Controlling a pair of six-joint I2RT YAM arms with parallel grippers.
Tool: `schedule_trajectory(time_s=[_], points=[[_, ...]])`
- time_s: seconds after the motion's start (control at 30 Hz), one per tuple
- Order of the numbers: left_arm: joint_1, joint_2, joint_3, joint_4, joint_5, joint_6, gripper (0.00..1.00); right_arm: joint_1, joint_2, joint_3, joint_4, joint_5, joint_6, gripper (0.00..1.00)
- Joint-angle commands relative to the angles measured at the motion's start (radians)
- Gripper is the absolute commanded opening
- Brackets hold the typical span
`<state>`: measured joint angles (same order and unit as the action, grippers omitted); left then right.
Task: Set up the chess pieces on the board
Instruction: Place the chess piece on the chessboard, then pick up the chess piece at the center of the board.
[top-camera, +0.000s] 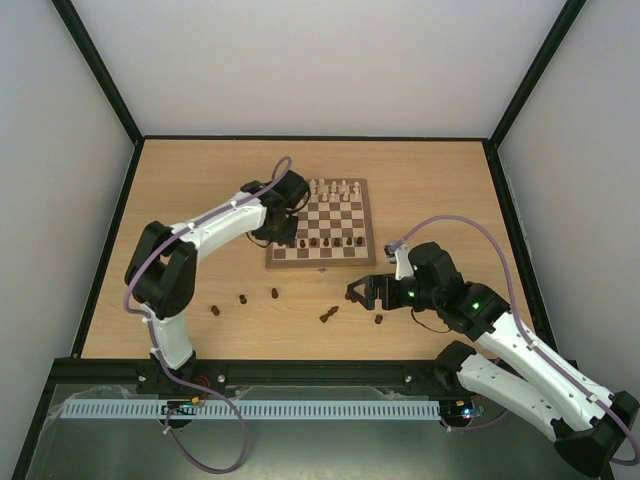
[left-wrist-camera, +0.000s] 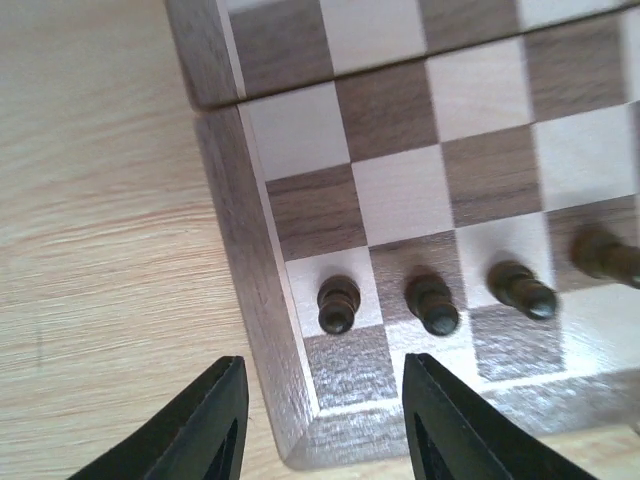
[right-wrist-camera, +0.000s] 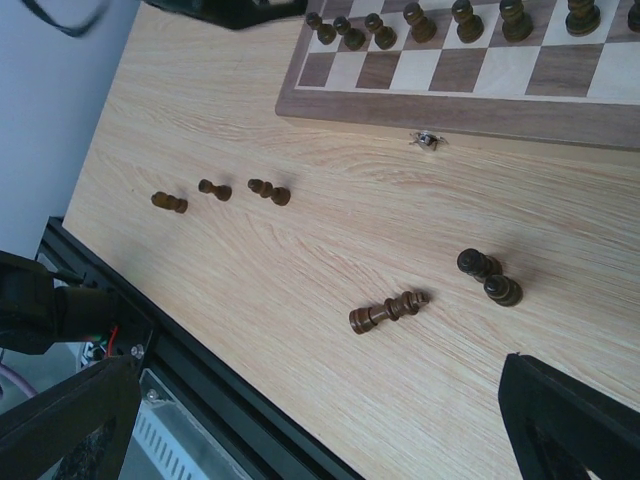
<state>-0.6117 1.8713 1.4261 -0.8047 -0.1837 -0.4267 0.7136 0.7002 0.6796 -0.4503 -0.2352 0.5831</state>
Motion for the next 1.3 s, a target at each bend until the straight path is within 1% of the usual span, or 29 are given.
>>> schedule_trajectory(time_s=[0.0,0.17,0.27,0.37,0.4,0.43,0.47,0.63,0.73,0.83,1.0,1.13,1.27], points=[[0.005,-0.114,0.066,-0.049,0.012,0.002,0.47,-0.002,0.014,-0.004,-0.011,-0.005,-0.011,0.99],[0.003,-0.226,0.075,-0.050,0.031,-0.001,0.55,-0.002,0.028,-0.002,-0.014,0.015,-0.003,0.99],[-0.007,-0.336,0.005,-0.001,0.078,-0.005,0.63,-0.002,0.048,0.002,-0.022,0.040,0.008,0.99],[-0.032,-0.482,-0.104,0.069,0.129,-0.025,0.78,-0.003,0.079,0.013,-0.041,0.102,0.032,0.98],[-0.043,-0.533,-0.141,0.091,0.144,-0.035,0.84,-0.003,0.092,0.020,-0.050,0.126,0.042,0.99],[-0.058,-0.580,-0.175,0.111,0.154,-0.043,0.96,-0.002,0.104,0.025,-0.057,0.145,0.047,0.99],[-0.073,-0.628,-0.207,0.130,0.162,-0.052,0.99,-0.002,0.116,0.027,-0.061,0.162,0.067,0.99],[-0.110,-0.812,-0.327,0.154,0.201,-0.094,0.99,-0.002,0.171,0.021,-0.077,0.227,0.132,0.99],[-0.121,-0.889,-0.381,0.158,0.213,-0.105,1.00,-0.003,0.180,0.006,-0.085,0.249,0.169,0.99],[-0.122,-0.940,-0.425,0.154,0.222,-0.111,0.99,-0.002,0.182,-0.002,-0.123,0.264,0.212,0.88],[-0.123,-0.988,-0.483,0.148,0.238,-0.119,0.99,0.010,0.142,-0.038,-0.195,0.264,0.291,0.76],[-0.125,-1.001,-0.514,0.134,0.248,-0.120,0.99,0.066,0.086,-0.077,-0.221,0.276,0.369,0.70],[-0.125,-1.017,-0.529,0.124,0.252,-0.118,0.99,0.146,0.103,-0.108,-0.209,0.298,0.425,0.68]])
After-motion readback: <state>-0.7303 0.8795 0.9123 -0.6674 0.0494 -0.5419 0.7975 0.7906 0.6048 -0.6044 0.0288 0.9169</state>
